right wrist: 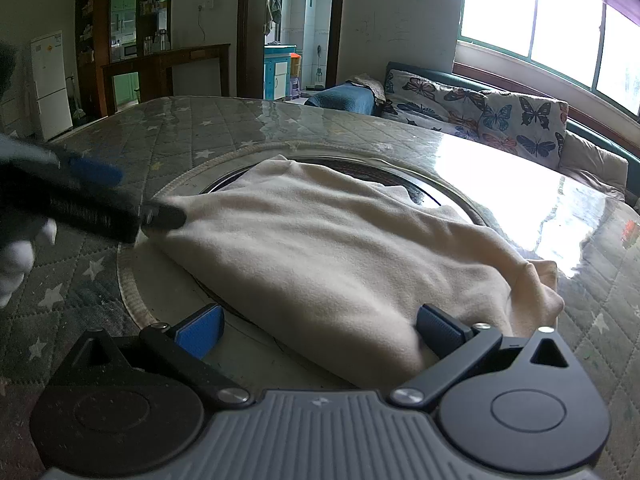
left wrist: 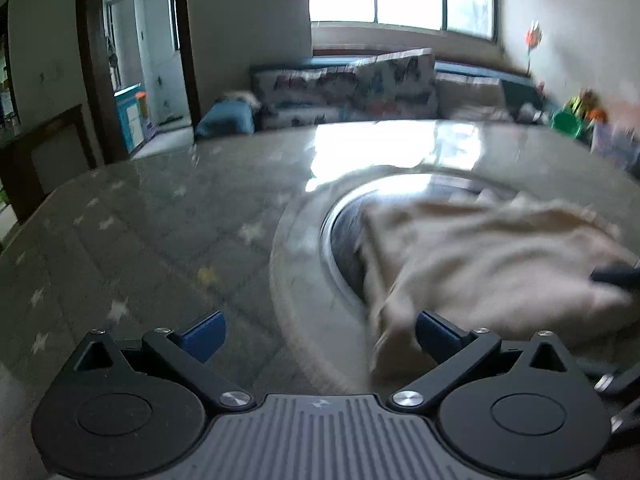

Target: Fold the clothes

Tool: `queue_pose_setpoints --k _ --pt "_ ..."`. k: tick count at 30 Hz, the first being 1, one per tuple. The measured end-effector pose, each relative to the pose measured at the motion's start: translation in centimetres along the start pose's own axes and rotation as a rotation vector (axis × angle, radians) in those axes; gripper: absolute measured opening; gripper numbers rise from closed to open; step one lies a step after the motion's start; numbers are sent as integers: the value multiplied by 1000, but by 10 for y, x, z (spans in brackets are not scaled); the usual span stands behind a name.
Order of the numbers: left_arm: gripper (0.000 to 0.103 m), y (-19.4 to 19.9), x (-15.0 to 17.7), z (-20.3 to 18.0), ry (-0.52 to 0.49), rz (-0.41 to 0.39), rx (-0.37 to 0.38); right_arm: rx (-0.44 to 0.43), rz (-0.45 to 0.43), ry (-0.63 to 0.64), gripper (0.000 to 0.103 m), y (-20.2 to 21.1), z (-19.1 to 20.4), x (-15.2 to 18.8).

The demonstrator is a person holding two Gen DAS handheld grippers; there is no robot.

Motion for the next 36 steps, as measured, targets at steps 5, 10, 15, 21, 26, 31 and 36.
queue_pose_setpoints --k 5,10,15,21,26,31,36 --pt "103 15 -5 1 28 -40 9 0 0 0 103 0 0 0" --pt "103 12 -16 -17 17 -60 78 0 0 0 103 0 0 0" --pt "103 -9 -6 -27 -9 12 83 0 0 0 103 0 0 0" --pt "103 0 -5 -20 -4 -2 74 1 0 0 103 0 0 0" --pt "103 2 -5 -20 -13 -8 65 4 0 6 103 0 1 0" --pt "103 4 -5 -16 -14 -6 42 -4 -25 22 103 15 0 -11" --pt "103 9 -6 -4 19 -11 21 81 -99 -30 103 34 -37 -33"
Point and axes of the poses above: each gripper's, at about its wrist camera, not at the fingertips, and y roughly against the way its jaws point, z to its left, x to its underside, the point moved 2 cm from there along -y, roughly the way its jaws point, and after that the axes turned 7 degrees about -z, right-handed, at the moved point
